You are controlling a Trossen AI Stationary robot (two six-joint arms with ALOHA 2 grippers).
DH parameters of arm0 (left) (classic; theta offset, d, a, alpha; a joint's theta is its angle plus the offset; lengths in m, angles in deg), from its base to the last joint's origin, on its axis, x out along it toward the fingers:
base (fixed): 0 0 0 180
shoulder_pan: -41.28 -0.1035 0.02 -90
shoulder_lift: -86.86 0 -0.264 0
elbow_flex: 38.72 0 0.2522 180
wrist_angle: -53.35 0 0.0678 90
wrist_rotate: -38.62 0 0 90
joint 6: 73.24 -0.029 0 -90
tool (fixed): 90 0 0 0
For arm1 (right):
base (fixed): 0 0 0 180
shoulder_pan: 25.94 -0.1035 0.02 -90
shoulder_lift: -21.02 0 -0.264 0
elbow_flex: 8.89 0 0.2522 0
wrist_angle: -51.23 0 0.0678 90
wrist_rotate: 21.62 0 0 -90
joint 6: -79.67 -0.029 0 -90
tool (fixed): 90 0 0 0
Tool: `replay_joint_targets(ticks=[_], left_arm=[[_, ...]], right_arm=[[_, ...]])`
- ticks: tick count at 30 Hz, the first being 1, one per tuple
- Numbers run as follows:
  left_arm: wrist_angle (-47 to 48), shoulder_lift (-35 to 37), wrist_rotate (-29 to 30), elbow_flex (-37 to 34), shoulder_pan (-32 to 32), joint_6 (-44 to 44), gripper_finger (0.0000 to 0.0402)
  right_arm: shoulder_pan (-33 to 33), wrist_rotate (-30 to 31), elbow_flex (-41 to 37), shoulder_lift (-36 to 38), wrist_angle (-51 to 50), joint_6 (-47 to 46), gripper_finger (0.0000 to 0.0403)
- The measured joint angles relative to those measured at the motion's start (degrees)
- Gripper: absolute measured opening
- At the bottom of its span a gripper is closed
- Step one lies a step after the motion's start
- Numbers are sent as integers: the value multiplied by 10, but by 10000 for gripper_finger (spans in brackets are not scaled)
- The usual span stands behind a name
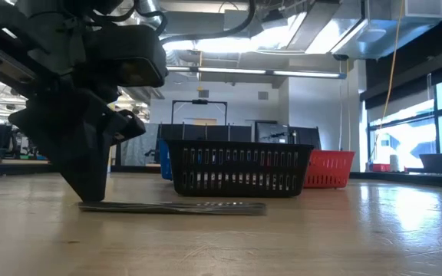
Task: Pick & Place Travel size toiletries
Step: Put the black comb into the blue bin
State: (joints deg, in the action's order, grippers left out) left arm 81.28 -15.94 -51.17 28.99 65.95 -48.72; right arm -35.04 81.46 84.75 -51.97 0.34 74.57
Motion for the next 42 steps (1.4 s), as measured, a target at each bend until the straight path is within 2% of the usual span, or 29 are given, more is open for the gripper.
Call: replay_joint_targets(ticks=[7, 13, 19, 25, 28, 32, 37, 42], left_arm=[[1, -4, 1, 0, -2, -2, 1], [4, -4, -9, 0, -6, 7, 1], [1, -5, -25, -1, -12, 11, 1], [0, -5, -33, -2, -18, 4, 1], [-6, -6, -44, -2, -19, -2, 1], [-10, -6, -47, -2, -19, -9, 1], [-42, -21, -58, -2, -23, -21, 1], [-67, -42, -87, -1, -32, -21, 1]], right_arm=[[-8, -26, -1, -26, -5, -4, 63], [-76, -34, -10, -112, -11, 2, 62], [-151, 19, -10, -202, -10, -23, 34], [-202, 28, -10, -279, -4, -84, 6], [-219, 30, -10, -311, 32, -110, 4], [-235, 30, -10, -343, 81, -131, 30], [-246, 30, -10, -370, 132, -140, 92], [-248, 28, -10, -398, 132, -164, 154]])
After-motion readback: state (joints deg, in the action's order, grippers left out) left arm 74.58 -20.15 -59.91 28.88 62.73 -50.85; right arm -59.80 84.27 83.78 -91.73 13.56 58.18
